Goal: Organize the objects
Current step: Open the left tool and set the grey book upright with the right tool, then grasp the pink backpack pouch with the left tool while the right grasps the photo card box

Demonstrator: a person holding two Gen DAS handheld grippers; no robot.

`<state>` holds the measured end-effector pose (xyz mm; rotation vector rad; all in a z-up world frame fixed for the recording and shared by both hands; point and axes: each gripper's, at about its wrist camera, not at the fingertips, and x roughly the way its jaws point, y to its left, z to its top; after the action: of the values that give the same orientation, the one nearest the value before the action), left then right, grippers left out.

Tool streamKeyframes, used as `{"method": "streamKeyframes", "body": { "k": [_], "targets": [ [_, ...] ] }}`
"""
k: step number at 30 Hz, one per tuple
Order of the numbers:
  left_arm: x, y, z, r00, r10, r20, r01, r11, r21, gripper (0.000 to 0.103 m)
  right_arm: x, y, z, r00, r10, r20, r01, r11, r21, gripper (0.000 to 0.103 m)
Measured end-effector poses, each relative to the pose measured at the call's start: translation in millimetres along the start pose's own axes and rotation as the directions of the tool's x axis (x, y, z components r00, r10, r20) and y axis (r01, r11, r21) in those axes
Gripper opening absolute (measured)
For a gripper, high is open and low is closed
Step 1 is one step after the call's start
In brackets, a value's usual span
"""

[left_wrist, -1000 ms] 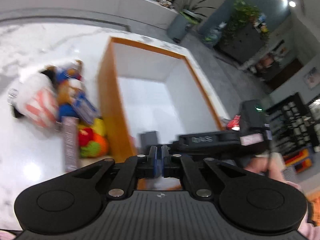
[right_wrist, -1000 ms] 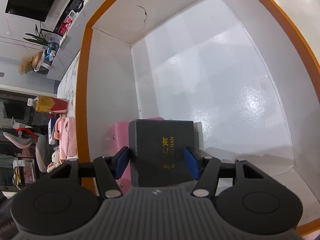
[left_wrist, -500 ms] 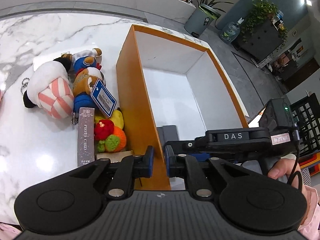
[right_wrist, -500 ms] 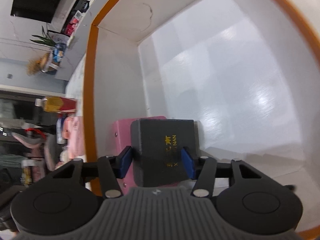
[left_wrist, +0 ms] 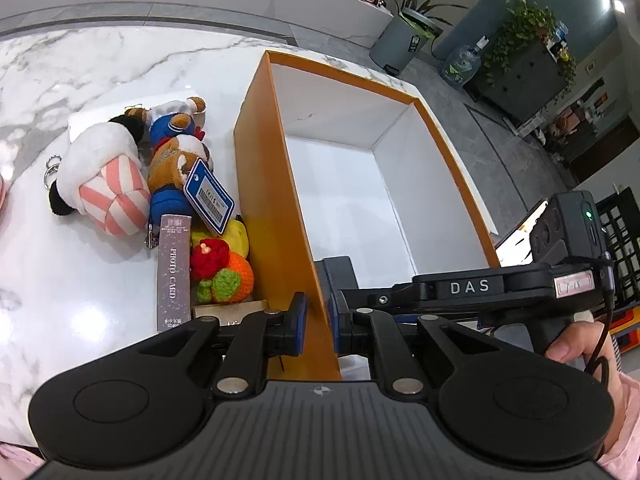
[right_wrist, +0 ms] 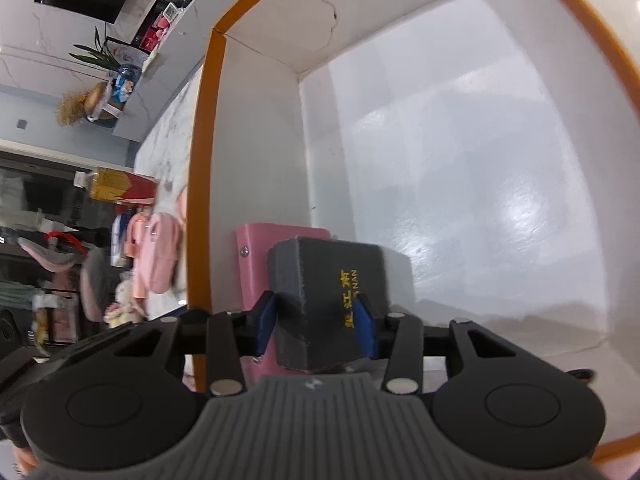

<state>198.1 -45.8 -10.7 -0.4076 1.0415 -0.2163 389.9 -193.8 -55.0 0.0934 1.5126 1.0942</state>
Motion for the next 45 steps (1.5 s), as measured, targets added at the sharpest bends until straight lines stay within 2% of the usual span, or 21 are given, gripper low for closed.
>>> {"method": "streamKeyframes", "body": {
  "k": [9,15,17,20,25,27,28,30,33,36,40,44,45],
  "targets": [
    [-6,1,-3,1.0,-0.014,0.026,0.014,1.0,-0.011,0.014,-4,10,-5,0.999,-0.041,0.022,0.042,0.997,-0.07,0.046],
    [-21,3,-7,0.998,-0.006,0.063,0.006,1.0,0.009,0.014,-17,28,-13,0.994,-0.072,0.078,0.084,0.985,-0.151,0.048],
    [-30,7,-9,0.997,0.012,0.08,-0.014,1.0,0.019,0.018,-24,43,-18,0.99,-0.076,0.118,0.1,0.972,-0.212,0.052],
    [-47,16,-13,0.991,0.053,0.127,-0.057,0.998,0.033,0.027,-33,71,-28,0.98,-0.065,0.186,0.122,0.94,-0.317,0.052],
    [-76,47,-17,0.978,0.126,0.168,-0.132,0.991,0.025,0.03,-28,115,-40,0.967,-0.031,0.252,0.143,0.887,-0.439,0.052],
    [-86,62,-18,0.97,0.169,0.174,-0.176,0.984,0.026,0.03,-15,133,-44,0.968,-0.041,0.246,0.16,0.86,-0.485,0.049],
    [-90,68,-18,0.965,0.198,0.175,-0.206,0.978,0.033,0.03,-6,142,-46,0.971,-0.052,0.235,0.169,0.845,-0.508,0.042],
    [-96,80,-19,0.948,0.261,0.184,-0.277,0.958,0.068,0.03,12,157,-50,0.974,-0.081,0.21,0.185,0.822,-0.539,0.032],
    [-101,101,-18,0.923,0.335,0.189,-0.358,0.928,0.102,0.033,42,174,-52,0.972,-0.153,0.18,0.23,0.783,-0.578,0.032],
    [-98,119,-14,0.899,0.394,0.191,-0.423,0.895,0.144,0.043,69,186,-52,0.952,-0.239,0.189,0.305,0.737,-0.603,0.032],
    [-79,141,-7,0.846,0.497,0.192,-0.531,0.813,0.239,0.049,88,187,-46,0.934,-0.302,0.19,0.353,0.712,-0.607,0.032],
    [-49,156,-1,0.802,0.573,0.171,-0.595,0.735,0.325,0.055,95,187,-41,0.92,-0.341,0.192,0.385,0.698,-0.604,0.032],
    [-39,158,-1,0.784,0.599,0.161,-0.613,0.709,0.348,0.055,97,188,-40,0.919,-0.345,0.189,0.386,0.696,-0.606,0.032]
  ]
}}
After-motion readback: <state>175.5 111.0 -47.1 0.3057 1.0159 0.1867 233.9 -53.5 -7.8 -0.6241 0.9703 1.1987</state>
